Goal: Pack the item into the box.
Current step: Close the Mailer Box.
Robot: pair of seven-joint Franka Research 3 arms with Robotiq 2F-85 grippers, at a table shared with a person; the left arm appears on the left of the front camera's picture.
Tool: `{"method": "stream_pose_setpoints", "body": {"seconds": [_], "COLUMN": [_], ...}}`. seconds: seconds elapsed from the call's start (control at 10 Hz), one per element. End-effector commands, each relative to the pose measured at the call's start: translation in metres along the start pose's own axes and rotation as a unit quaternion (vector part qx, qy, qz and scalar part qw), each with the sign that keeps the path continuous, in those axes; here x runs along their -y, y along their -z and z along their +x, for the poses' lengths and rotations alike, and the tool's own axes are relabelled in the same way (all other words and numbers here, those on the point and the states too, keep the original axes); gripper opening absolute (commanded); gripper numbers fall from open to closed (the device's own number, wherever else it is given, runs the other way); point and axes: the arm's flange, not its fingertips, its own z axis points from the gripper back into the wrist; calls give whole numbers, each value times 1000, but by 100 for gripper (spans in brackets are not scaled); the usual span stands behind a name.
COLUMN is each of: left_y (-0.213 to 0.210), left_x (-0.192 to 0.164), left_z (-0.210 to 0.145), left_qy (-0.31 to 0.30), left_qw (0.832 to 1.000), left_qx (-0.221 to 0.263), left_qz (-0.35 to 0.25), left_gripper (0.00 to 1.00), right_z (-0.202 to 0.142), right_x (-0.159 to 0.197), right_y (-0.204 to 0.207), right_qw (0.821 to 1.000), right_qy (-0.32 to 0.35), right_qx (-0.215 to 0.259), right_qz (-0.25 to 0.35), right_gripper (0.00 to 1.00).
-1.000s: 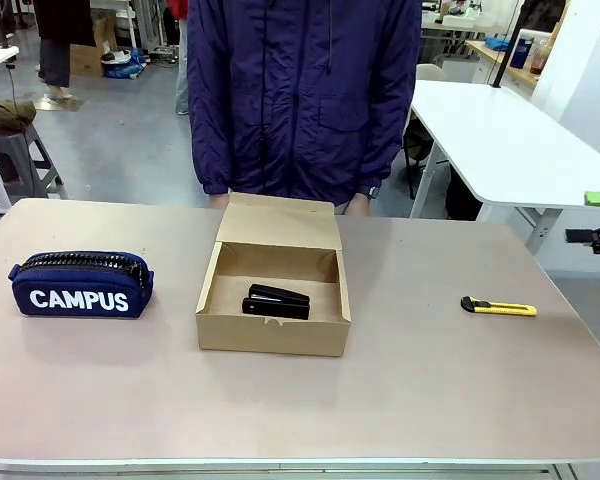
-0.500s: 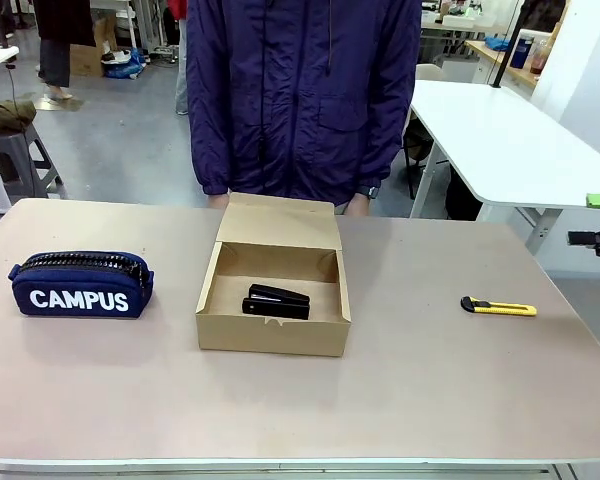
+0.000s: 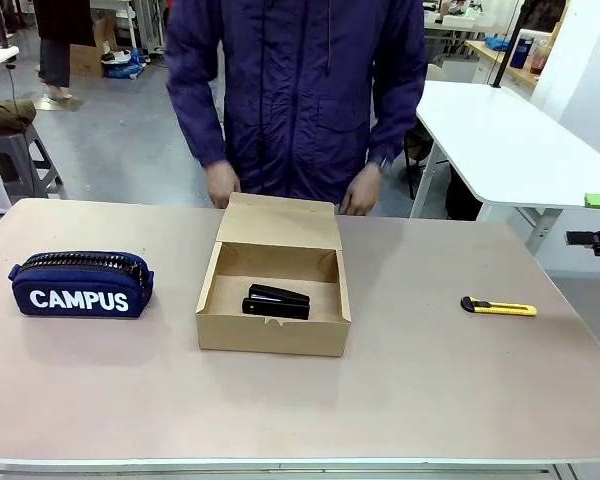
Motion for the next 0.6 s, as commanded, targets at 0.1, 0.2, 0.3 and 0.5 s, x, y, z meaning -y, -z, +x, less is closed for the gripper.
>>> {"method": "stream_pose_setpoints", "body": {"seconds": [0.1,0.2,0.3,0.5], "left_y": [0,0,0,0], "left_x": [1,1,1,1], "left_z": [1,1,1,1], "left_qy": [7,7,7,7], "left_qw": [1000,1000,1000,1000], "left_qx": [7,7,7,7], "left_qz": [-10,-10,-10,-10], "left_gripper": [100,100,100,100], "right_z": [1,1,1,1], "right_x": [-2,-2,-2,-2], "right_y": [-1,-1,-1,-1], "right_qw": [1000,1000,1000,1000], "right_qy": [2,2,2,2], "right_qx": [1,1,1,1], "right_qz": [5,5,5,5], "right_gripper": [100,100,100,100]}}
